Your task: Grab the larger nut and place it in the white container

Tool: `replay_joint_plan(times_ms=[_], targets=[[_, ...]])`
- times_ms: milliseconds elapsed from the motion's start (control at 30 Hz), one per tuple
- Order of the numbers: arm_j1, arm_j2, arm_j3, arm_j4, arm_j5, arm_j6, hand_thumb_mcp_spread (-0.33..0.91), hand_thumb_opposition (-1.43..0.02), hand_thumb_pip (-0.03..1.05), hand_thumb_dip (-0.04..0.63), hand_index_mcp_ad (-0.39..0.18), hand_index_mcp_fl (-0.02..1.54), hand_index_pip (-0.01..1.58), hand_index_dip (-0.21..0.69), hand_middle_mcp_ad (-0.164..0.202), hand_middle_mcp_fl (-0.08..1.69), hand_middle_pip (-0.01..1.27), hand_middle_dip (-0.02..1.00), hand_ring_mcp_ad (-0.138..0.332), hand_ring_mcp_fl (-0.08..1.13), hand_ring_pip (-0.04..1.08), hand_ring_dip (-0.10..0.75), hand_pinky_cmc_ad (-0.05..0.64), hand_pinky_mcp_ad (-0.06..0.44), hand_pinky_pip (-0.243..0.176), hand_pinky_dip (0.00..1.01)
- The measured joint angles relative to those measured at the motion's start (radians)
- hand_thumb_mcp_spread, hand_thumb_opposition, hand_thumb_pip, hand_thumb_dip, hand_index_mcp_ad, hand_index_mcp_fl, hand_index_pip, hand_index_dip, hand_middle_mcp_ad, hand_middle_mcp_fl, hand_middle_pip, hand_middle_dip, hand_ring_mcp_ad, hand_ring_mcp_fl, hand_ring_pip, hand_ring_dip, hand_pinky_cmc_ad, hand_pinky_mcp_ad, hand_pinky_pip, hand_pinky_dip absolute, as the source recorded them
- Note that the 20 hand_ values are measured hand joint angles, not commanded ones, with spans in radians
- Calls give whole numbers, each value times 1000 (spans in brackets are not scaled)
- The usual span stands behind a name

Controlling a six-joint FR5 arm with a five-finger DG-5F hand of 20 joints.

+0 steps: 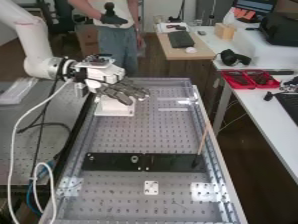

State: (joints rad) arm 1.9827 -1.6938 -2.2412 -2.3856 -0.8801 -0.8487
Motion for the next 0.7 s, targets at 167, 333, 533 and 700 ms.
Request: replay_joint_plan(times_ms=[167,333,533,700], targets=[[20,16,7,-51,-62,10,382,-956,628,257,-68,354,1527,122,66,59,138,188,159,17,105,91,340,195,-59,319],[22,36,1,-92,-163,26,382,-956,628,257,-68,354,1527,122,70,91,138,188,159,17,103,91,340,195,-61,316],[19,58,-7,-148,-294,47,380,-956,628,257,-68,351,1527,124,70,122,138,188,159,17,103,91,340,195,-51,316],[17,62,-12,-173,-388,59,380,-956,628,253,-68,354,1527,124,66,122,138,188,157,17,103,94,340,195,-42,302]])
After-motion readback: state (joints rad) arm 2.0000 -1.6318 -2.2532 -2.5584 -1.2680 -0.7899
